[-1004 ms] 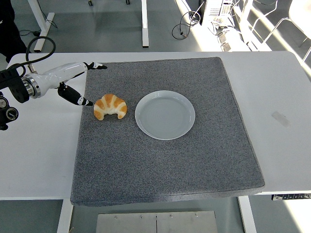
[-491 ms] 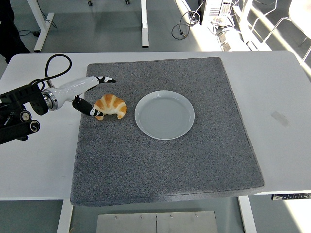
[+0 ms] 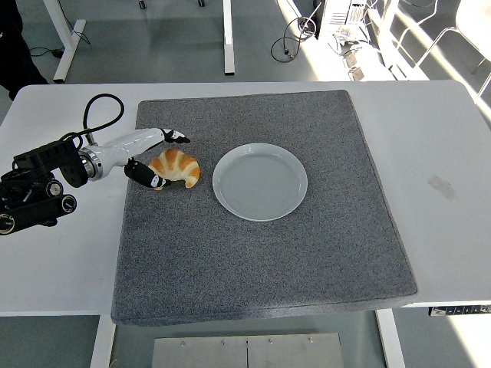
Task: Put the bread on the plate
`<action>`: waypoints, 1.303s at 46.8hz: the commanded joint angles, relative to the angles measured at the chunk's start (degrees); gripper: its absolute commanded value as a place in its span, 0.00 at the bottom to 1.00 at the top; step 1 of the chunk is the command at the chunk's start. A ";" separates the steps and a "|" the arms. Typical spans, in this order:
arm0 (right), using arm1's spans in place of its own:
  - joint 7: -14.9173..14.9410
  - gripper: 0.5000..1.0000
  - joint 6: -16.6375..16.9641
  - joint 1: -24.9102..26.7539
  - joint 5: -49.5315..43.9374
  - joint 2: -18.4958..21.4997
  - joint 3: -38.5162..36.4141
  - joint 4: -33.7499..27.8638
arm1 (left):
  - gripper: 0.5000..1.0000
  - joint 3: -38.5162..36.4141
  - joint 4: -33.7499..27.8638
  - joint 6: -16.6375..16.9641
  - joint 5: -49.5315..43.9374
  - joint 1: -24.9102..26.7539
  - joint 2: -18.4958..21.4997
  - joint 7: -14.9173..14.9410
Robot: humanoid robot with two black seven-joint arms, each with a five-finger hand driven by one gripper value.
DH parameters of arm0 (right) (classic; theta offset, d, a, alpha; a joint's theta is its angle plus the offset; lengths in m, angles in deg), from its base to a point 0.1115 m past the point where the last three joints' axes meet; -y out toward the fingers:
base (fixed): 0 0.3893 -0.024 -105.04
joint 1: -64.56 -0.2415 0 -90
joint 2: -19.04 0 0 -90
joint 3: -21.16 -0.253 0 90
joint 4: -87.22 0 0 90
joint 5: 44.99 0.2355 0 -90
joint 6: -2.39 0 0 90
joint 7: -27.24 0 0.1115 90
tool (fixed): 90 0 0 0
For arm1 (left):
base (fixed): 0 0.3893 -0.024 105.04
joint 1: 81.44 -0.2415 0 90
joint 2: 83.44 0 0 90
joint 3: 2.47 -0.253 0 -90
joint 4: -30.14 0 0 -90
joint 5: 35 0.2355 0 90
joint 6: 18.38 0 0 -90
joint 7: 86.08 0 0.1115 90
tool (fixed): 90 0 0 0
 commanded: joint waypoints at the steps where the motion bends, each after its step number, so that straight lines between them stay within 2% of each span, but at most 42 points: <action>1: 0.00 1.00 -0.01 0.00 0.00 0.00 0.00 0.00 | 0.73 -0.06 0.79 -0.01 0.02 -0.03 -0.61 0.00; 13: 0.00 1.00 -0.01 0.00 0.00 0.00 0.00 0.00 | 0.51 -0.06 1.06 -0.01 0.29 -0.64 -0.79 0.00; 24: 0.00 1.00 -0.01 0.00 0.00 0.00 0.00 0.09 | 0.42 -0.24 2.99 0.08 0.46 -1.35 -1.84 -0.27; 29: 0.00 1.00 -0.01 0.00 0.00 0.00 0.00 0.09 | 0.34 -0.32 3.43 0.08 0.64 -1.35 -2.45 -0.44; 32: 0.00 1.00 -0.01 0.00 0.00 0.00 0.00 0.09 | 0.26 -0.32 3.52 0.08 0.99 -1.35 -2.46 -0.44; 34: 0.00 1.00 -0.01 0.00 0.00 0.00 0.00 0.00 | 0.16 -0.32 3.52 0.08 1.16 -1.35 -2.46 -0.36; 36: 0.00 1.00 -0.01 0.00 0.00 0.00 0.00 0.09 | 0.12 -0.32 3.52 0.16 1.17 -1.35 -2.46 -0.44; 61: 0.00 1.00 -0.01 0.00 0.00 0.00 0.00 0.00 | 0.11 3.10 3.43 0.08 0.11 1.03 -1.40 -0.27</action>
